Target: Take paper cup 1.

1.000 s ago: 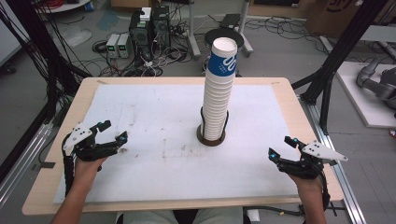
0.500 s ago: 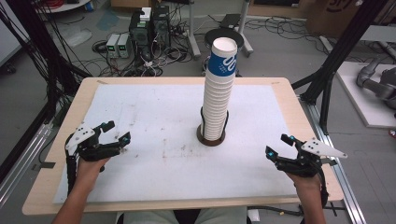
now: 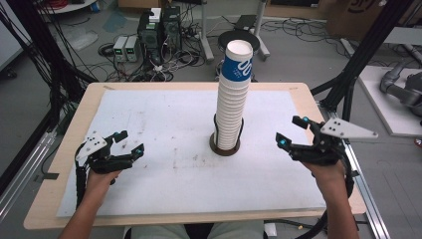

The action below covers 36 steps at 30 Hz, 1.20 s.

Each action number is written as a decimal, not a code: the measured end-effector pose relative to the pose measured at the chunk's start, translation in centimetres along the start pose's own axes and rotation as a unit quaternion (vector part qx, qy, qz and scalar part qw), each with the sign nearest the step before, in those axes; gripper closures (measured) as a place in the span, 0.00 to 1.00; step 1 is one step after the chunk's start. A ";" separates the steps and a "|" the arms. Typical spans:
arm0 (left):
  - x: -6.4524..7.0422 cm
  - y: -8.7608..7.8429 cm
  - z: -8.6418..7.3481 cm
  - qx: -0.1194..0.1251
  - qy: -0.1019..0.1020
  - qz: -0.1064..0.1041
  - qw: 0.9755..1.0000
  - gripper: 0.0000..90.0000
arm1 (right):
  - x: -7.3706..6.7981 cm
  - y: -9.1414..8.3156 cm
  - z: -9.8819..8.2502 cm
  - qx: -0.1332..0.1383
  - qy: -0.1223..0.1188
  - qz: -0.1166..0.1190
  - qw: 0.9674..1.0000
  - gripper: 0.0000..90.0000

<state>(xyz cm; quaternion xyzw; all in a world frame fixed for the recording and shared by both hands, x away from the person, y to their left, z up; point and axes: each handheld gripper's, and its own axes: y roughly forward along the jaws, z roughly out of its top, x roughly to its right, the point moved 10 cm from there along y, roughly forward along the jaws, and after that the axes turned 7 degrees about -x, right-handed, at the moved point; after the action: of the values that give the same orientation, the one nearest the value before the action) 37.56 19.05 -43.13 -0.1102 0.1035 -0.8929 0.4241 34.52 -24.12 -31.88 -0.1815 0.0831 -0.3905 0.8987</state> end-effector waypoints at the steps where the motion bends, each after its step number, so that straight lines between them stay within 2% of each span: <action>1: 0.0 0.0 0.0 0.002 -0.002 -0.001 1.000 0.17 | 0.0 0.1 0.9 0.001 -0.004 0.003 1.000 0.22; 4: -0.2 0.0 -0.1 -0.007 -0.008 0.000 1.000 0.17 | -0.3 0.3 2.5 -0.005 -0.012 0.011 1.000 0.22; 8: -0.1 -0.1 0.1 -0.003 -0.034 -0.011 0.999 0.17 | -0.9 1.1 5.4 -0.014 -0.033 0.027 0.999 0.22; 11: 0.0 -0.2 0.2 -0.002 -0.034 -0.012 0.999 0.17 | -1.4 2.0 7.6 -0.027 -0.050 0.038 0.998 0.22; 12: 0.0 -0.3 0.2 -0.003 -0.034 -0.013 0.999 0.17 | -1.7 2.4 8.8 -0.029 -0.053 0.048 0.997 0.22; 13: -0.1 -0.3 0.1 -0.005 -0.032 -0.014 0.999 0.17 | -1.7 2.4 8.8 -0.029 -0.053 0.048 0.997 0.22; 15: -0.1 -0.3 0.1 -0.005 -0.032 -0.013 0.999 0.17 | -1.9 3.1 10.7 -0.034 -0.062 0.052 0.996 0.22; 18: -0.1 -0.4 0.1 -0.005 -0.030 -0.013 0.999 0.17 | -2.0 3.6 12.4 -0.035 -0.061 0.059 0.996 0.22; 29: -0.1 -0.1 0.0 -0.006 -0.027 -0.013 1.000 0.17 | -1.6 5.6 16.5 -0.065 -0.064 0.059 0.994 0.22; 34: -0.1 0.0 0.0 -0.007 -0.026 -0.013 1.000 0.17 | -1.4 6.6 17.5 -0.077 -0.055 0.063 0.994 0.22; 36: -0.1 -0.1 0.0 -0.006 -0.025 -0.013 1.000 0.17 | -1.2 7.2 17.9 -0.084 -0.055 0.054 0.993 0.22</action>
<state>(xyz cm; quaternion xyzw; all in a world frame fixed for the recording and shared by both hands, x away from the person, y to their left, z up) 37.58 19.18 -43.09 -0.1365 0.0967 -0.8945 0.4146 43.80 -14.03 -18.24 -0.2727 0.0761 -0.3225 0.9032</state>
